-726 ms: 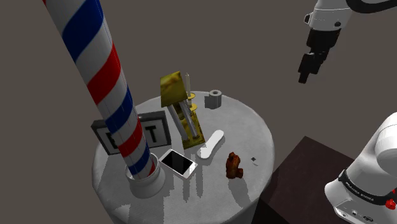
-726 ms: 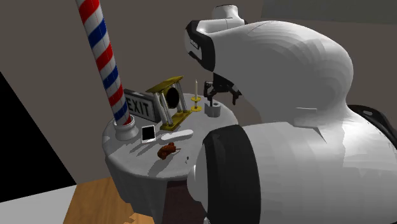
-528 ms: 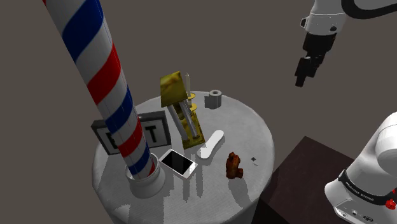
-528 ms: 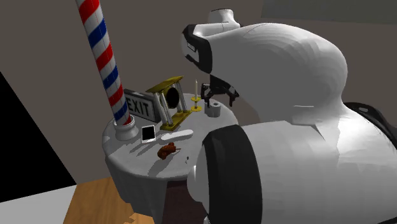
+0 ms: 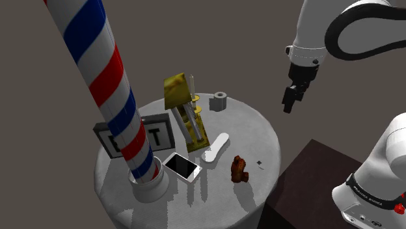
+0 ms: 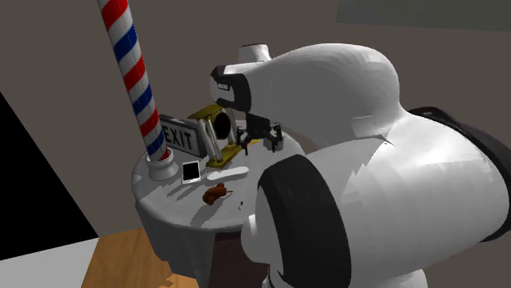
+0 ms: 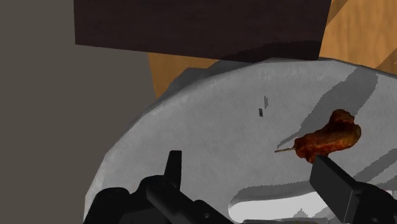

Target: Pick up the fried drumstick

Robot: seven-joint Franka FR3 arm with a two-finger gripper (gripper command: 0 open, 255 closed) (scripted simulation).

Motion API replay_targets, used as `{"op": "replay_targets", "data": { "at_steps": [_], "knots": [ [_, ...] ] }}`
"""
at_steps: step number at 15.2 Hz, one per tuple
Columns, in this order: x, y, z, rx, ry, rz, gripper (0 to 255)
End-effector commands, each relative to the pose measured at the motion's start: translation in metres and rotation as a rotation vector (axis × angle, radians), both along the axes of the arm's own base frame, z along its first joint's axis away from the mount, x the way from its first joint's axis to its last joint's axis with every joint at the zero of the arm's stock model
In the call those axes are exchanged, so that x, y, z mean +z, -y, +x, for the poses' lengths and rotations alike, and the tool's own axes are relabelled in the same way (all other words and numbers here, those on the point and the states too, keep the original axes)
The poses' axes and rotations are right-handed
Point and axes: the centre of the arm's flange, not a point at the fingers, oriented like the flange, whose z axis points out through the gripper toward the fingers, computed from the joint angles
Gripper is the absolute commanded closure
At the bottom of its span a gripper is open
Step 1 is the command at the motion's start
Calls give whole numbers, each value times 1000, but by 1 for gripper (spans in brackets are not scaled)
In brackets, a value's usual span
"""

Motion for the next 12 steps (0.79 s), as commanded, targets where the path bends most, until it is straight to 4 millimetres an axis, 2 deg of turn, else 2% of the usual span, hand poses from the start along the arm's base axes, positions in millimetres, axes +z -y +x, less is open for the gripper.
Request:
{"op": "replay_targets", "data": {
  "at_steps": [1,12],
  "knots": [
    [-19,-21,3,16,0,-1,0],
    [-119,-127,12,111,-9,-9,0]
  ]
}}
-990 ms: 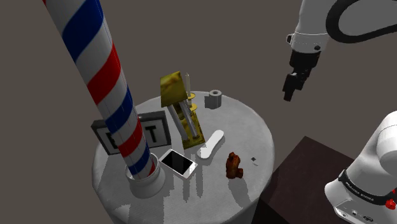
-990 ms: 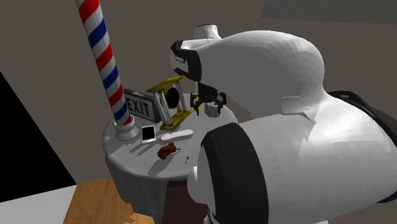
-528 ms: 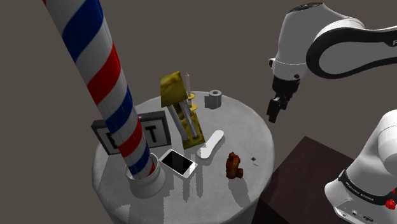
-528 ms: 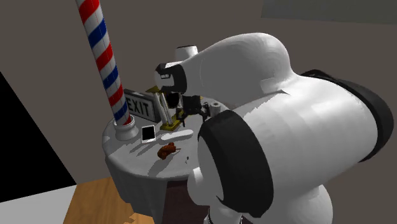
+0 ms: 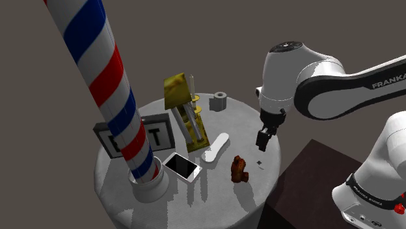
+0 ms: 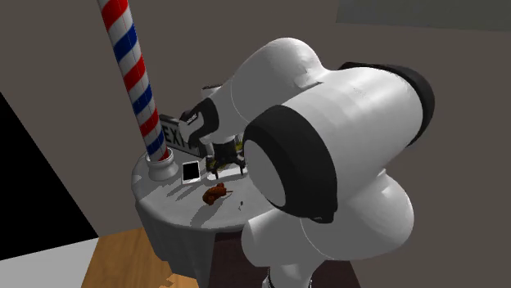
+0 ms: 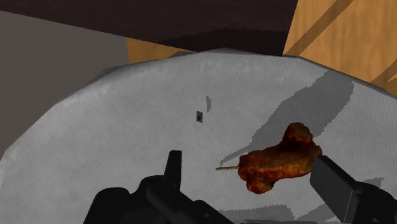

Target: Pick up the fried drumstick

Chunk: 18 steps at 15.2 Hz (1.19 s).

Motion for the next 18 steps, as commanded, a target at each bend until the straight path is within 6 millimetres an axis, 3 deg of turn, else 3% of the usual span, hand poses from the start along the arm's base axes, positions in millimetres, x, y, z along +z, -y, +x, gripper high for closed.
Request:
{"op": "replay_targets", "data": {
  "at_steps": [1,8,18],
  "knots": [
    [-19,-20,4,17,-1,0,0],
    [-83,-88,3,77,-7,-5,0],
    [-127,-92,3,81,-8,-6,0]
  ]
}}
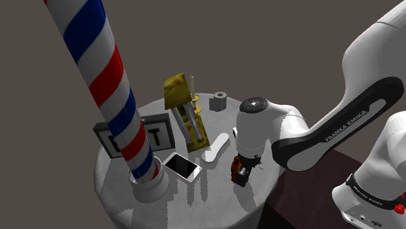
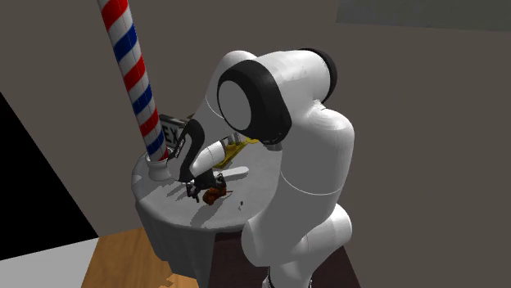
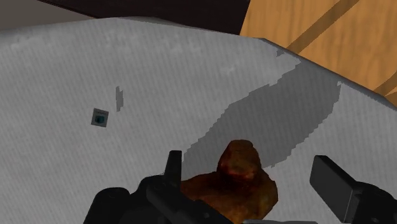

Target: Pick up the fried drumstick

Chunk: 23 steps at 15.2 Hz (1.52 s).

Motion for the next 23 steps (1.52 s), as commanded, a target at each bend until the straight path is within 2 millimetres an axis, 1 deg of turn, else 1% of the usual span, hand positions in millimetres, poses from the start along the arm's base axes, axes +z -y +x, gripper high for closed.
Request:
{"op": "replay_targets", "data": {
  "at_steps": [1,10,23],
  "knots": [
    [-2,0,0,0,0,0,255],
    [-3,0,-1,0,0,0,255],
    [65,0,-1,0,0,0,255]
  ]
}}
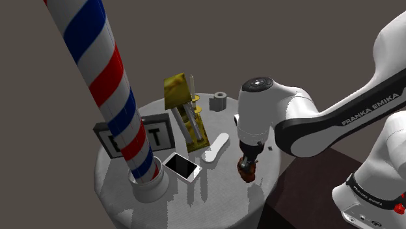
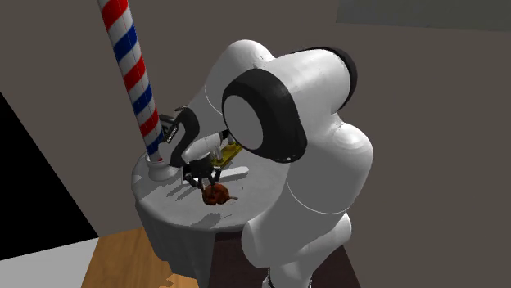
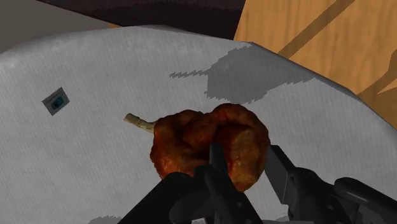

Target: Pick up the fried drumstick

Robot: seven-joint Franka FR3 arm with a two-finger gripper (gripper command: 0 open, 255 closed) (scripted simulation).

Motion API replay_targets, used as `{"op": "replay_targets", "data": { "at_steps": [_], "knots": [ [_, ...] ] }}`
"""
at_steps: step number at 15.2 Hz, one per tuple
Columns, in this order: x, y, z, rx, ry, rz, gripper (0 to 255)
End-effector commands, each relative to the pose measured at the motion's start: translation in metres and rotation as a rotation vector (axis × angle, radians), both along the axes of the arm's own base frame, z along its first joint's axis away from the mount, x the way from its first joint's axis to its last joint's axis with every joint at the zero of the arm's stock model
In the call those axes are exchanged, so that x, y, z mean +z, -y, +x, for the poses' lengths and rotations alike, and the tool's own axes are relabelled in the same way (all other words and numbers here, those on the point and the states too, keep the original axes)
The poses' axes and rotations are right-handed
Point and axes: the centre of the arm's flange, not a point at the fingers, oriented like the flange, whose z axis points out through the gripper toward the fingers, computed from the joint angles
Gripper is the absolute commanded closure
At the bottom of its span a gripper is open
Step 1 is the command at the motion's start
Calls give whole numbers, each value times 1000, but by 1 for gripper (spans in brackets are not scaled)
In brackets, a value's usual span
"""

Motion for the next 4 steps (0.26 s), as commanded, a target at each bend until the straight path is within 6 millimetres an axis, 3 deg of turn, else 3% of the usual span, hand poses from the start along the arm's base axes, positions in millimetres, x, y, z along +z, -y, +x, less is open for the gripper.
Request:
{"op": "replay_targets", "data": {
  "at_steps": [1,4],
  "knots": [
    [12,1,1,0,0,0,255],
    [18,1,1,0,0,0,255]
  ]
}}
